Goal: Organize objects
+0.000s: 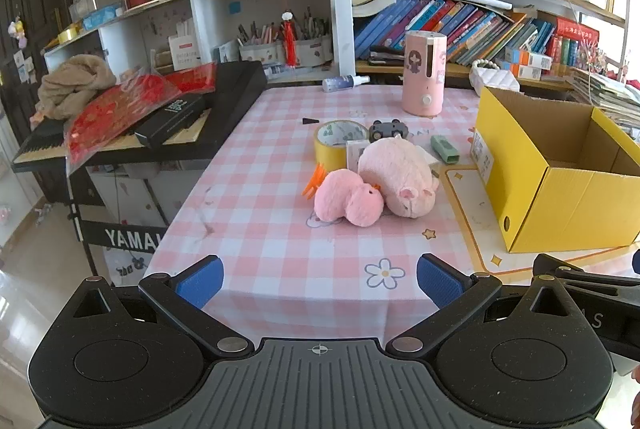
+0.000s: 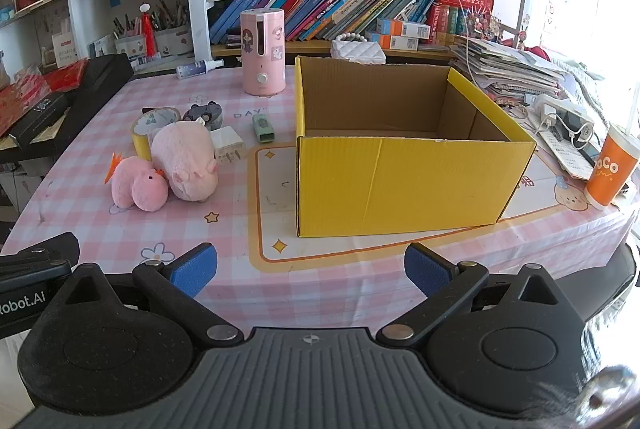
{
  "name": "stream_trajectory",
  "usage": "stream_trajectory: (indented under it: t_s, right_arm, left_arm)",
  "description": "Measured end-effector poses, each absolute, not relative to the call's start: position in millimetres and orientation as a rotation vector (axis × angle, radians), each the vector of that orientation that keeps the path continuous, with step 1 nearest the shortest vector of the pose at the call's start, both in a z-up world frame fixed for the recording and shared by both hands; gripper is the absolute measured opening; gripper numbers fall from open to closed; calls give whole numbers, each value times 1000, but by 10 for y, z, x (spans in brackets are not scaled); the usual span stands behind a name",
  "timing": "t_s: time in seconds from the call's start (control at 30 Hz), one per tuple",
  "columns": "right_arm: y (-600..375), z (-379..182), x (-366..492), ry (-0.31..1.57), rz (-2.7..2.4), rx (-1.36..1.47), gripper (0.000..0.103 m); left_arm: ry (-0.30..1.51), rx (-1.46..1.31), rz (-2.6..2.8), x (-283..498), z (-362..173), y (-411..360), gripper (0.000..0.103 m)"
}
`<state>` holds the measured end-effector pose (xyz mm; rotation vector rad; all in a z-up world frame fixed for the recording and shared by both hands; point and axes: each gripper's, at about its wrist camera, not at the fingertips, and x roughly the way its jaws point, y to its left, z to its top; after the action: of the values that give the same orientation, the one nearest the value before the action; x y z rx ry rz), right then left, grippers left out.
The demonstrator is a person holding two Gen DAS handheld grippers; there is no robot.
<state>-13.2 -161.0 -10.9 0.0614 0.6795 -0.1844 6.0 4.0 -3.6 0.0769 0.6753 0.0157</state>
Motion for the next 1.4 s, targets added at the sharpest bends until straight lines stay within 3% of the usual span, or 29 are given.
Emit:
stream_trajectory:
  t_s: [1.4]
  right_arm:
    - [-1576,-133,-139,684,-190,50,101]
  left_arm:
    - [690,67,10,45,-27,61,103]
